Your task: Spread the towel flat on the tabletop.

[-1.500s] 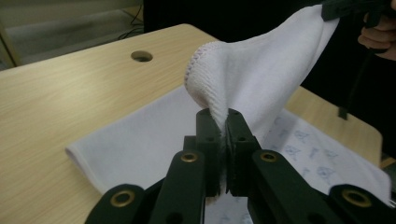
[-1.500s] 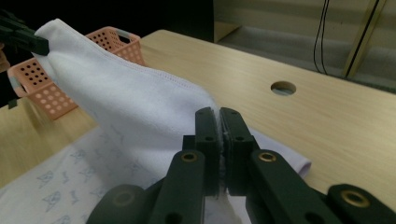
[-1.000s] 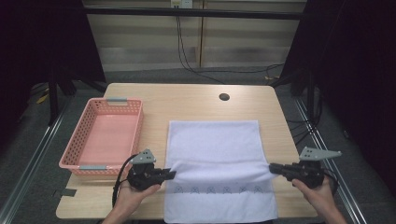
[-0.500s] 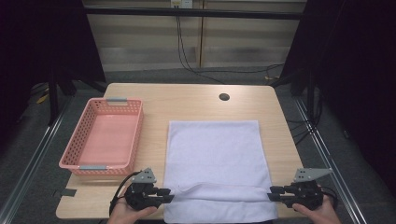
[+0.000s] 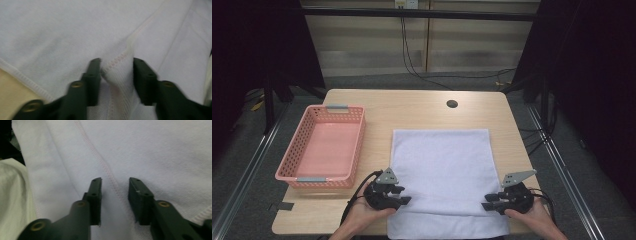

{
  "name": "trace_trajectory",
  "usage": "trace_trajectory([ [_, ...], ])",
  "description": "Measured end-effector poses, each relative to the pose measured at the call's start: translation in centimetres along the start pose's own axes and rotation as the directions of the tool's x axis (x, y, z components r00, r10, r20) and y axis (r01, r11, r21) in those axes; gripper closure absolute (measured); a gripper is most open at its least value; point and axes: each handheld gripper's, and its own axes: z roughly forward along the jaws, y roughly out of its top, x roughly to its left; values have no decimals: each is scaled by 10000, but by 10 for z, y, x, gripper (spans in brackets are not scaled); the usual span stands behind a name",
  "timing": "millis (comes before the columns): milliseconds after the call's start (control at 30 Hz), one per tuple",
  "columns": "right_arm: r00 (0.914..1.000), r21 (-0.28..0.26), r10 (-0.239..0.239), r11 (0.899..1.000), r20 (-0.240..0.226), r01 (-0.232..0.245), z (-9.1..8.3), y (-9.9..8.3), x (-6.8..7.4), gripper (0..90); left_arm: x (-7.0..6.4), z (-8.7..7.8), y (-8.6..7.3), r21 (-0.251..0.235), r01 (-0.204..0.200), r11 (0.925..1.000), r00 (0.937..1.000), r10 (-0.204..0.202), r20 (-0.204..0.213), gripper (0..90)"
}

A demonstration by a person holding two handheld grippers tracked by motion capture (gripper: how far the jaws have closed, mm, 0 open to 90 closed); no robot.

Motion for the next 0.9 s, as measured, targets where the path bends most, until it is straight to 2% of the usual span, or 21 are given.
trace_trajectory([
  [33,9999,20,-18,10000,-102,18,-1,-1,2,737,-2,-1,-1,-122,21,9999,10000,-20,71,733],
  [67,9997,-45,-161,9999,-166,160,-5,-2,4,814,-6,-8,-4,-449,24,9990,9990,-4,453,809],
  [100,9997,-45,-161,9999,-166,160,-5,-2,4,814,-6,-8,-4,-449,24,9990,9990,-4,453,809],
  [167,9996,-167,-226,9996,-183,223,-11,-4,9,831,-11,-16,-8,-760,20,9971,9958,50,914,805],
  [200,9989,-251,-408,9989,-245,402,-18,-6,16,832,-13,-20,-10,-767,0,9971,9955,73,947,784],
  [267,9983,-333,-516,9982,-275,506,-24,-8,24,807,-20,-29,-19,-916,37,9958,9914,84,1309,755],
  [300,9983,-333,-516,9982,-275,506,-24,-8,24,807,-20,-29,-19,-916,37,9958,9914,84,1309,736],
  [333,9973,-429,-555,9976,-472,535,-29,-10,31,783,-23,-32,-26,-893,108,9959,9887,28,1501,725],
  [433,9961,-254,-692,9974,-549,679,-32,-11,38,756,-26,-33,-31,-801,12,9968,9885,109,1508,661],
  [467,9956,-313,-742,9969,-573,725,-32,-11,40,747,-26,-36,-32,-775,-43,9970,9913,144,1306,635],
  [500,9956,-325,-731,9969,-578,713,-33,-11,42,747,-25,-38,-34,-1004,263,9946,9896,-117,1434,604],
  [567,9969,-695,-667,9956,-419,636,-36,-11,42,734,-22,-45,-33,-1454,433,9884,9847,-177,1733,592],
  [633,9977,-1207,-451,9919,-511,387,-37,-10,38,733,-17,-49,-28,-1706,591,9836,9890,-344,1439,571],
  [700,9993,-1509,-203,9884,-302,155,-37,-6,31,732,-10,-48,-21,-1753,642,9824,9924,-443,1150,581],
  [733,9993,-1533,-173,9881,-319,122,-36,-4,27,730,-5,-44,-18,-1721,750,9822,9928,-574,1052,582],
  [800,9999,-1702,-153,9853,-55,141,-33,6,17,723,6,-34,-10,-1533,988,9832,9933,-881,749,581],
  [833,9999,-1702,-153,9853,-55,141,-33,6,17,723,12,-28,-6,-1458,1040,9838,9936,-962,595,581],
  [867,9999,-1865,-17,9825,146,44,-29,14,8,709,18,-23,-2,-1377,1117,9842,9933,-1066,443,577],
  [900,9999,-1865,-17,9825,146,44,-29,14,8,709,24,-17,2,-1250,1260,9841,9918,-1222,374,577],
])
